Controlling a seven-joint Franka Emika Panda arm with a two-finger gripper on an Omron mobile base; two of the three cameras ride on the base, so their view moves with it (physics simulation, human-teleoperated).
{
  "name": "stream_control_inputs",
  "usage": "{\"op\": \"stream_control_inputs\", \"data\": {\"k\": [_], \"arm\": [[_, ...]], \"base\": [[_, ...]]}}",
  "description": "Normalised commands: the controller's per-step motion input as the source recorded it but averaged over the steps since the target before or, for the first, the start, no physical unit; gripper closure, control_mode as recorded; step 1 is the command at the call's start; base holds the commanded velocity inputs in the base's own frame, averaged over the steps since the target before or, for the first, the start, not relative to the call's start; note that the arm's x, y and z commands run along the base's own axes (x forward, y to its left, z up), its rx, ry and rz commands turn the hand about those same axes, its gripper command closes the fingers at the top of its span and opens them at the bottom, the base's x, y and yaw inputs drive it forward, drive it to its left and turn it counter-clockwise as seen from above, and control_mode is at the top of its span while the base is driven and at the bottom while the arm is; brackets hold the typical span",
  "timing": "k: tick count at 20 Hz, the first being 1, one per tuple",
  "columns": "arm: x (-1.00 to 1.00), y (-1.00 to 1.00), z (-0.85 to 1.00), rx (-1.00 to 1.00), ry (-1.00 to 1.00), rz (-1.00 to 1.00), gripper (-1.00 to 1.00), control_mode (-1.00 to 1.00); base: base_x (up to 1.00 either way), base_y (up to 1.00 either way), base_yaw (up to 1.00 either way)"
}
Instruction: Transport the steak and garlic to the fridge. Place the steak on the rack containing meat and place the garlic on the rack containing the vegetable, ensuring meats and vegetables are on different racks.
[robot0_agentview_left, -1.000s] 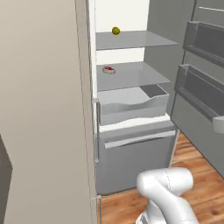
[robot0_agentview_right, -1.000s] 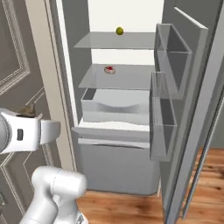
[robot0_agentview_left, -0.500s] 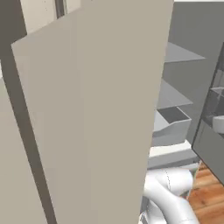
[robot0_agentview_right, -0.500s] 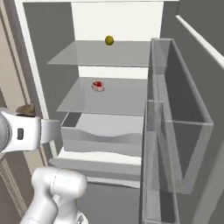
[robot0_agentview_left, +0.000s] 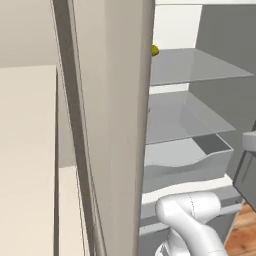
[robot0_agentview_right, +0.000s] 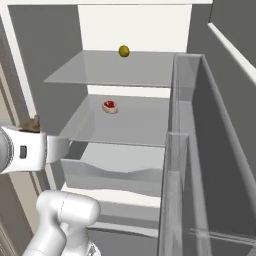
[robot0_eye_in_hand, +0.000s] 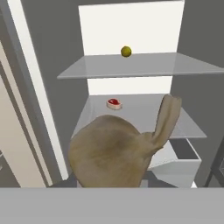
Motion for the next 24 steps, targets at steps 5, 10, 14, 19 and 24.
{"op": "stream_control_inputs", "data": {"k": [5,10,14,19,24], "arm": [[0.0,0.0,0.0,0.0,0.0,0.0,1.0,1.0],[0.0,0.0,0.0,0.0,0.0,0.0,1.0,1.0],[0.14,0.05,0.15,0.0,-0.08,0.02,1.0,-1.0],[0.02,0.07,0.44,-0.02,-0.21,0.0,1.0,-1.0],[0.23,0.0,0.33,0.0,-0.24,0.0,1.0,-1.0]], "base": [[0.72,0.0,0.2],[0.73,0.0,0.28],[0.2,0.0,0.04],[0.0,0.0,0.0],[0.0,0.0,0.0]]}}
